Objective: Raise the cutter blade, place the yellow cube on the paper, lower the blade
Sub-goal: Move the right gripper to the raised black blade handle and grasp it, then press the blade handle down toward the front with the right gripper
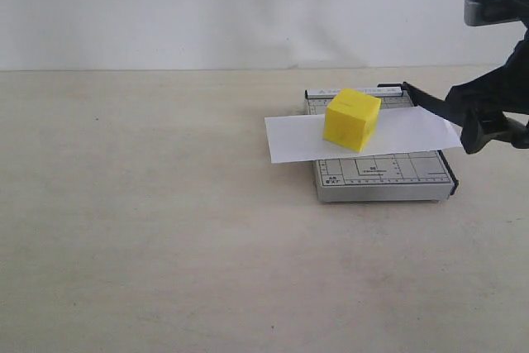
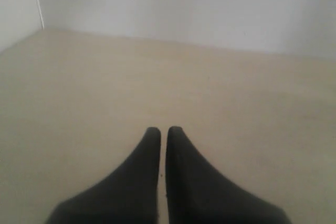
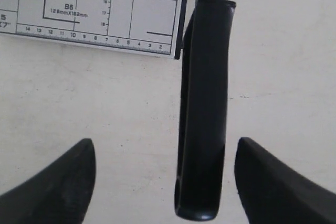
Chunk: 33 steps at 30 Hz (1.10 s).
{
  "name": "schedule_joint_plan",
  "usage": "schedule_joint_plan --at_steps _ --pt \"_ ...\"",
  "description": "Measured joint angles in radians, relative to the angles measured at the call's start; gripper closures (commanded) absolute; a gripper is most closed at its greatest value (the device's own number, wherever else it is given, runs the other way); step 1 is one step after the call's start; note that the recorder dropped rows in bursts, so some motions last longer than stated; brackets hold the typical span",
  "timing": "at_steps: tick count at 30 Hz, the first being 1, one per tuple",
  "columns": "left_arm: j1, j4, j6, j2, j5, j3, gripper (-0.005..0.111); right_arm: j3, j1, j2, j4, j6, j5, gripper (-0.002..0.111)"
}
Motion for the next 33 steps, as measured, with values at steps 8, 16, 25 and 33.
schedule_joint_plan --at_steps 8,16,25,33 --pt "0.0 0.034 0.0 0.0 0.055 0.002 0.102 0.0 0.0 0.003 -0.033 -0.004 0.0 0.071" --pt "0.0 0.228 -0.002 0.0 0.119 0.002 0.102 0.0 0.0 0.003 -0.045 -0.007 -0.001 0.088" --pt "0.0 0.228 -0.002 0.0 0.13 0.002 0.102 0.061 0.0 -0.003 -0.053 0.007 -0.055 0.104" --pt "0.0 0.228 -0.002 0.0 0.13 0.002 0.102 0.216 0.0 -0.007 -0.05 0.018 -0.208 0.104"
